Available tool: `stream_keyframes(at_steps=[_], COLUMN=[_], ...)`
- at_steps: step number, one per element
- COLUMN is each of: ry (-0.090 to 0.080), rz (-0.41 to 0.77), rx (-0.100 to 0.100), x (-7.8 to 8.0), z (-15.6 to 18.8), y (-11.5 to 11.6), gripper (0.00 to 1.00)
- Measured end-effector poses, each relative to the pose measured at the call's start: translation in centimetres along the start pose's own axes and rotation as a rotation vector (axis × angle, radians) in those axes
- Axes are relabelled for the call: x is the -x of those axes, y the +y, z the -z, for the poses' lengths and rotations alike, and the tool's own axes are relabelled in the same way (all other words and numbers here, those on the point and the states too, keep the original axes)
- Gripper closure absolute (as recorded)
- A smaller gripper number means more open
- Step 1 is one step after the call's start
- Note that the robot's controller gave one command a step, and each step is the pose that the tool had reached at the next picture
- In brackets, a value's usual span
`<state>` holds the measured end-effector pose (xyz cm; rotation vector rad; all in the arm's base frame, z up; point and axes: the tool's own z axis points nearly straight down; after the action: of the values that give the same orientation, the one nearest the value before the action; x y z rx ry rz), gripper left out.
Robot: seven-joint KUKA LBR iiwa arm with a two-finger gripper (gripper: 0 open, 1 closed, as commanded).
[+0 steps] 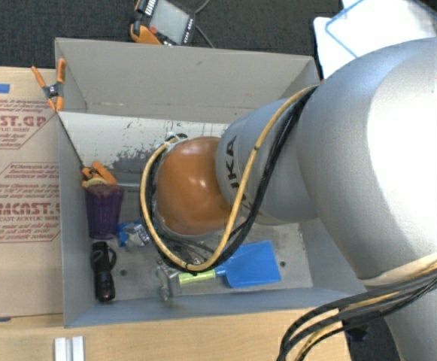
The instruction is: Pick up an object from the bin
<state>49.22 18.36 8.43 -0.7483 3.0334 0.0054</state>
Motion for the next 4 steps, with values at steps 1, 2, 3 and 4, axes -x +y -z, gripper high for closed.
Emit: stream_keyframes(at_steps=[1, 2, 3, 4], ry=[-0.008, -0.006, -0.017, -0.009], rz=[0.275, 0.052, 0.212, 0.026], rx=[-0.001, 0.002, -0.002, 0.003], x=[-0.8, -1.0, -1.9, -1.7], z=[-1.0, 0.4, -1.1, -1.4], y=[-1.2, -2.0, -2.3, -4.5], gripper=[0.00, 0.00, 0.00, 1.00])
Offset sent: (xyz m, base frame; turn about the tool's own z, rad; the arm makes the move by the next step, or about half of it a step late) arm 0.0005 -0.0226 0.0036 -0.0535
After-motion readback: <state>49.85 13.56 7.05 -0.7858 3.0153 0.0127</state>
